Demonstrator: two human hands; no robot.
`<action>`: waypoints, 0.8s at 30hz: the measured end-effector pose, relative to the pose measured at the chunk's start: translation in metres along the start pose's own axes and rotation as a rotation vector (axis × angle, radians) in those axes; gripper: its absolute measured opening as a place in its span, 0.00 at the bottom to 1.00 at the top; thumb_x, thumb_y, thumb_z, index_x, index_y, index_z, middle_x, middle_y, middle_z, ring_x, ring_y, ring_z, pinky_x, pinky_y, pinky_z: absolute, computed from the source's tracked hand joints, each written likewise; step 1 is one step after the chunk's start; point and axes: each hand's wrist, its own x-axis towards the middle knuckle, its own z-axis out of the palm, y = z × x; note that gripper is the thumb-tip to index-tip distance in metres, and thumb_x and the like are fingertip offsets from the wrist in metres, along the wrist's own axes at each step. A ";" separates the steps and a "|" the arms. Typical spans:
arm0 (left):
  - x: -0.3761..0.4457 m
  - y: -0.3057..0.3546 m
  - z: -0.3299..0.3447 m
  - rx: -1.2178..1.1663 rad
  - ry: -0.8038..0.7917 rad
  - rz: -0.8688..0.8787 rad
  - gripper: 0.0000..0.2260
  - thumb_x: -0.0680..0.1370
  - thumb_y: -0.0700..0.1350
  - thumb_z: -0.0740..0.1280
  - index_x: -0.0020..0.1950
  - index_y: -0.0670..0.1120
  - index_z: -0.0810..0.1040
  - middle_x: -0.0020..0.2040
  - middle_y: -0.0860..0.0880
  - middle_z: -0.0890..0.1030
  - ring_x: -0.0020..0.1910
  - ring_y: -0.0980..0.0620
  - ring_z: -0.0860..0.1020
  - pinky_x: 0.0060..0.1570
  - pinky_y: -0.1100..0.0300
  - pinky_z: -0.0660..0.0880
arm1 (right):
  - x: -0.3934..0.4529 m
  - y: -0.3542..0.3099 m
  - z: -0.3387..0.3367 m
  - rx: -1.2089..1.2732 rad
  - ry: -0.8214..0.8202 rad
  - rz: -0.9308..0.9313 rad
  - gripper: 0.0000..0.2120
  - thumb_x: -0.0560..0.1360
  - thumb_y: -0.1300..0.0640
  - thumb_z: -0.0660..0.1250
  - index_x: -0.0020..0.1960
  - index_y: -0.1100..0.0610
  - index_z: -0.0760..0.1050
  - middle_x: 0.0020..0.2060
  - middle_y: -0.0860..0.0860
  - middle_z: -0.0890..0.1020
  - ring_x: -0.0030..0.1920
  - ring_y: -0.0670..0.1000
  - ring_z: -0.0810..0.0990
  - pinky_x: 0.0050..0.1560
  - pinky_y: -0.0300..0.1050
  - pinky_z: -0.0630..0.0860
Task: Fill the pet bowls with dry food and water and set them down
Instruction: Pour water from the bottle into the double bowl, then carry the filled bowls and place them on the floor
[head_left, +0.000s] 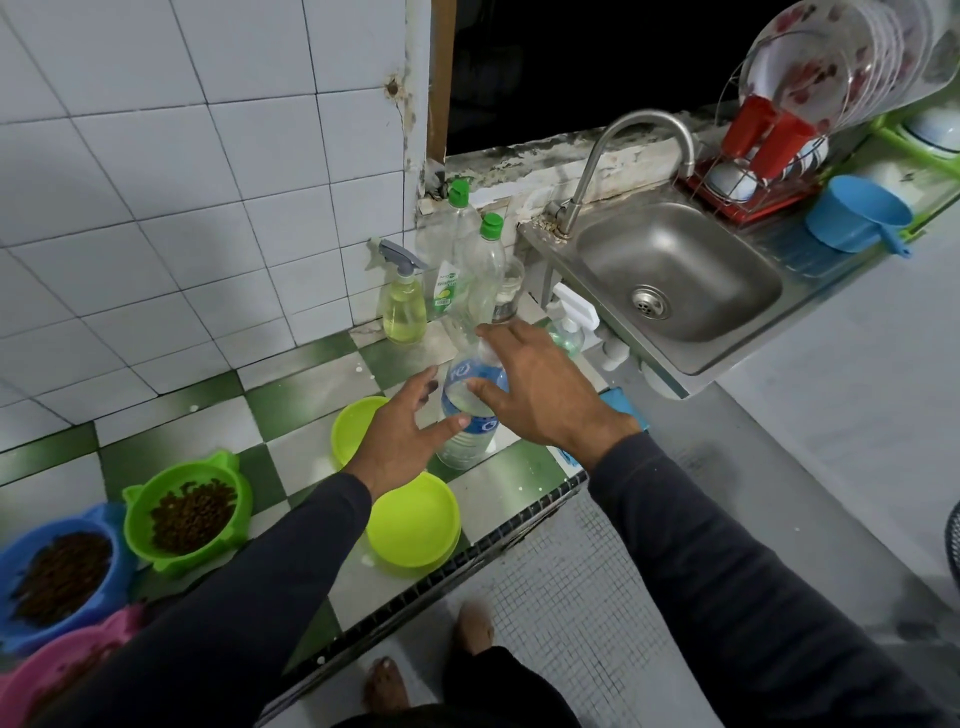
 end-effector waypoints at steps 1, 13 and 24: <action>-0.005 0.002 -0.004 0.047 0.014 0.016 0.35 0.77 0.53 0.75 0.81 0.52 0.65 0.76 0.52 0.72 0.72 0.56 0.70 0.66 0.59 0.69 | -0.003 -0.002 0.001 0.006 -0.003 0.002 0.32 0.78 0.47 0.67 0.78 0.56 0.62 0.71 0.58 0.71 0.69 0.61 0.69 0.69 0.56 0.70; -0.082 0.010 -0.050 0.756 0.101 0.077 0.32 0.79 0.63 0.68 0.79 0.49 0.69 0.76 0.47 0.70 0.74 0.45 0.69 0.73 0.50 0.67 | -0.051 -0.011 0.038 0.026 -0.043 0.064 0.37 0.78 0.38 0.65 0.81 0.45 0.51 0.81 0.56 0.46 0.78 0.63 0.56 0.73 0.58 0.64; -0.198 0.006 -0.050 0.813 0.266 -0.078 0.30 0.79 0.62 0.68 0.77 0.48 0.71 0.74 0.45 0.72 0.72 0.45 0.71 0.71 0.45 0.70 | -0.091 -0.027 0.065 -0.070 -0.263 -0.018 0.36 0.77 0.38 0.66 0.78 0.53 0.59 0.80 0.61 0.54 0.78 0.64 0.57 0.74 0.62 0.62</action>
